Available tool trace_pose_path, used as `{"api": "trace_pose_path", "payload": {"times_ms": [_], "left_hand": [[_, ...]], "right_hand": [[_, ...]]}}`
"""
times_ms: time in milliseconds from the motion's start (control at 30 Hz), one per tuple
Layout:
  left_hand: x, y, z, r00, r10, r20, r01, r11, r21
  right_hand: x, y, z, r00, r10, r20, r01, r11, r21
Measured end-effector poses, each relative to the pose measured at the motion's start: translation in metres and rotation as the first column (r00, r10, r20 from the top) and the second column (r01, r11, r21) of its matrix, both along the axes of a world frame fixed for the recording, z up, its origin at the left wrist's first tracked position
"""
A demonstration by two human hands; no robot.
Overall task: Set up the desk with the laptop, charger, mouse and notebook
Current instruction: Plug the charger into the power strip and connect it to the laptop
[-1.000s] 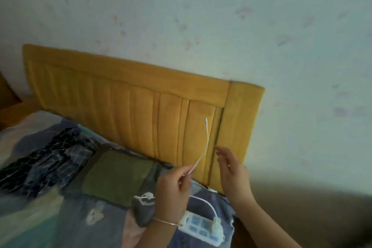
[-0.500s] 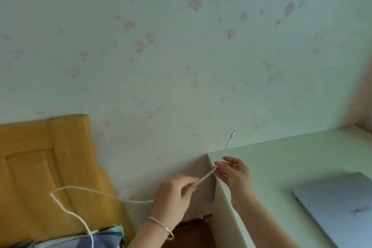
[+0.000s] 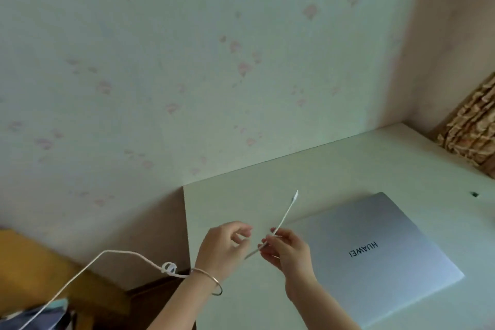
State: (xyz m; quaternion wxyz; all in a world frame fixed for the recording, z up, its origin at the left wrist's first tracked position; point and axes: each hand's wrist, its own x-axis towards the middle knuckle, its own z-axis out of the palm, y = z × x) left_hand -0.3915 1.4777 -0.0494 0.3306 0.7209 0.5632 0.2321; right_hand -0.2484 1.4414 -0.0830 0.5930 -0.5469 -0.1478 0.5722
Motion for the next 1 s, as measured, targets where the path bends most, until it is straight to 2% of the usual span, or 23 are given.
{"api": "trace_pose_path", "payload": {"times_ms": [167, 300, 433, 567, 667, 733, 833, 1000], "left_hand": [[0.06, 0.023, -0.019, 1.0, 0.025, -0.016, -0.025, 1.0, 0.008], [0.085, 0.05, -0.033, 0.999, 0.047, -0.016, -0.048, 0.997, -0.064], [0.092, 0.07, -0.045, 0.996, 0.057, 0.062, -0.048, 0.99, -0.135], [0.084, 0.074, -0.055, 0.982, 0.084, 0.169, -0.057, 0.986, -0.158], [0.066, 0.079, -0.07, 0.992, 0.043, 0.119, -0.023, 0.986, -0.168], [0.051, 0.083, -0.086, 0.997, 0.026, 0.078, -0.013, 0.986, -0.167], [0.033, 0.083, -0.115, 0.998, 0.01, 0.059, 0.0, 0.985, -0.17], [0.031, 0.081, -0.157, 0.989, -0.03, 0.148, 0.044, 0.995, -0.086]], "right_hand": [[0.01, -0.004, -0.031, 0.991, 0.127, 0.043, -0.123, 0.99, -0.073], [0.009, 0.003, -0.045, 0.982, 0.156, 0.103, -0.145, 0.984, -0.103], [0.005, 0.011, -0.056, 0.978, 0.16, 0.136, -0.146, 0.984, -0.105], [0.001, 0.015, -0.059, 0.96, 0.237, 0.148, -0.221, 0.969, -0.112], [0.009, 0.02, -0.064, 0.907, 0.306, 0.29, -0.257, 0.947, -0.193], [0.025, 0.027, -0.073, 0.821, 0.279, 0.499, -0.187, 0.956, -0.227], [0.057, 0.044, -0.081, 0.58, 0.229, 0.782, -0.111, 0.973, -0.203], [0.095, 0.069, -0.103, 0.253, 0.233, 0.939, -0.183, 0.965, -0.19]]}}
